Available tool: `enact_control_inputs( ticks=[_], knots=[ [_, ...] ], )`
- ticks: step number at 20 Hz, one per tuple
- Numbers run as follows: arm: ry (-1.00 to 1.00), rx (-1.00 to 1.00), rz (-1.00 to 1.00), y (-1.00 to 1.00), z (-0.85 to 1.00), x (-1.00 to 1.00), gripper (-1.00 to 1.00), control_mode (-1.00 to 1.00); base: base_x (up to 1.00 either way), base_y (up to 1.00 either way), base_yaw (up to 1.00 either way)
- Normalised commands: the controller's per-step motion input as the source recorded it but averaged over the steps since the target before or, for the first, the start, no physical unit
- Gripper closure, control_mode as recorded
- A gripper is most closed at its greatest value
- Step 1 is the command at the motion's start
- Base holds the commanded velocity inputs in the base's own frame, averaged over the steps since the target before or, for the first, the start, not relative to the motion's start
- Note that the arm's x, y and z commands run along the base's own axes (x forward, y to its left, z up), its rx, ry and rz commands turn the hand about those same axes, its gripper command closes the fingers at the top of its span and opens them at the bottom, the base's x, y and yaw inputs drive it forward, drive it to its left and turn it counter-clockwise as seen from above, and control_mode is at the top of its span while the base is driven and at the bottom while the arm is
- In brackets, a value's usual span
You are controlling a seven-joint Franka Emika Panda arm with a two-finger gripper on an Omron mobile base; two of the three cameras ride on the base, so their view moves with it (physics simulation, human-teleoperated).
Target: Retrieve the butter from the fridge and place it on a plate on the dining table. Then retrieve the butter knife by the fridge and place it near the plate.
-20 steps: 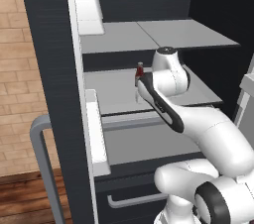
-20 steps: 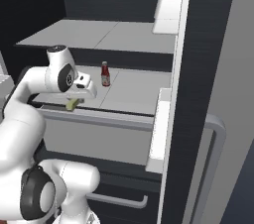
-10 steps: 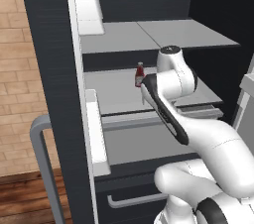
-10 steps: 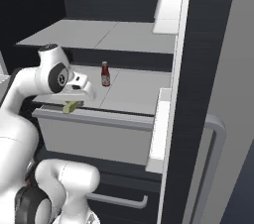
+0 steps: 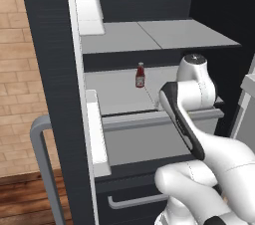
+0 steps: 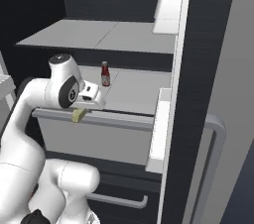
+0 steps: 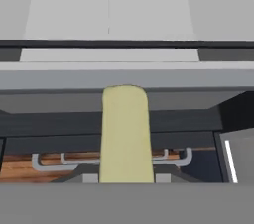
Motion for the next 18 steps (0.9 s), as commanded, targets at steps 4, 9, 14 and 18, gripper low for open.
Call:
enact_control_inputs(
  ticks=[4, 9, 14, 18],
  knots=[
    [0.0, 0.04, 0.0, -0.2, 0.0, 0.0, 1.0, -1.0, 0.0, 0.0, 0.0],
    [0.0, 0.0, 0.0, 0.0, 0.0, 0.0, 1.0, -1.0, 0.0, 0.0, 0.0],
    [0.0, 0.0, 0.0, 0.0, -0.02, -0.16, 1.0, -1.0, 0.0, 0.0, 0.0],
    [0.0, 0.0, 0.0, 0.0, -0.04, -0.13, 1.0, 1.0, -0.53, 0.0, 0.0]
  ],
)
